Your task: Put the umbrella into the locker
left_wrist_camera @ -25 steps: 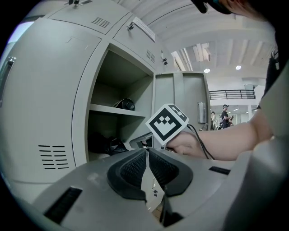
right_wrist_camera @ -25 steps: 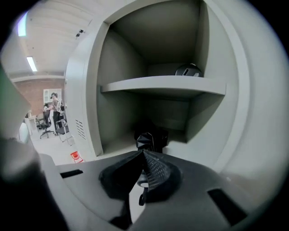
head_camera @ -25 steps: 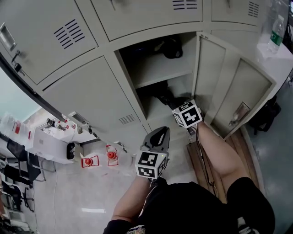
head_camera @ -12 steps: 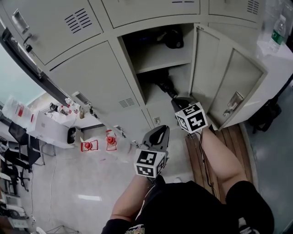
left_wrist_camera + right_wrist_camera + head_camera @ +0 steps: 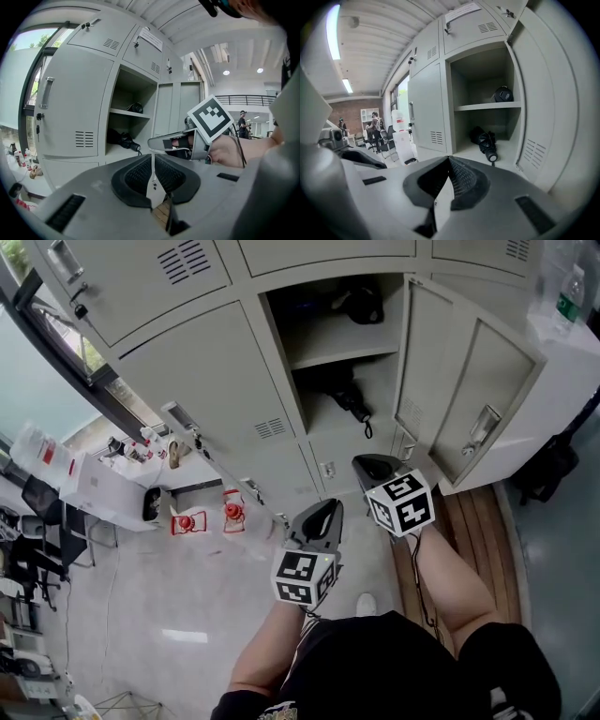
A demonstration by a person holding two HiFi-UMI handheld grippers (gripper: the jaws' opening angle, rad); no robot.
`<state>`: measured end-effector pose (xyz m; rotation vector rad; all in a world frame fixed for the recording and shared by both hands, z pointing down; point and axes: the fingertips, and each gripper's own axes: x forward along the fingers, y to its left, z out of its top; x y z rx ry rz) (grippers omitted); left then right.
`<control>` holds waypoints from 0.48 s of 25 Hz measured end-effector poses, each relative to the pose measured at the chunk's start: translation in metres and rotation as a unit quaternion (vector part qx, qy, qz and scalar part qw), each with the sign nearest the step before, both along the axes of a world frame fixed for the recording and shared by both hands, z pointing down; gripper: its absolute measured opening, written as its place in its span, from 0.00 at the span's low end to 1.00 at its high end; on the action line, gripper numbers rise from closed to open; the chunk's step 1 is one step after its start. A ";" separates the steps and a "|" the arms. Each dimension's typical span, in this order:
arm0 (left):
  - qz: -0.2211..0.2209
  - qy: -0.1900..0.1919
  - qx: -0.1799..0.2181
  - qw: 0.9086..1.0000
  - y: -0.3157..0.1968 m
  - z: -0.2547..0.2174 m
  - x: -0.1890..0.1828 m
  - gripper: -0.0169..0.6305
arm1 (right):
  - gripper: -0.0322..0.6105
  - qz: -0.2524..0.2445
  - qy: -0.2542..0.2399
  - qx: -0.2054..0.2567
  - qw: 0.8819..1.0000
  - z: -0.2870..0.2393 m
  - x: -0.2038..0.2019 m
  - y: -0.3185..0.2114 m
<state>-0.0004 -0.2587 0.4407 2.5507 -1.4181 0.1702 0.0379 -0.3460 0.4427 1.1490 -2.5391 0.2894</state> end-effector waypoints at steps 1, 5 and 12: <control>-0.001 0.000 -0.001 1.000 0.004 0.001 -0.004 0.08 | 0.13 0.001 -0.006 -0.003 1.000 0.002 -0.002 0.007; 0.003 0.000 -0.005 1.000 0.024 0.004 -0.023 0.08 | 0.13 0.004 -0.012 -0.013 1.000 0.011 -0.016 0.037; 0.007 0.004 -0.013 1.000 0.060 0.009 -0.067 0.08 | 0.13 0.026 -0.034 -0.035 0.998 0.021 -0.049 0.085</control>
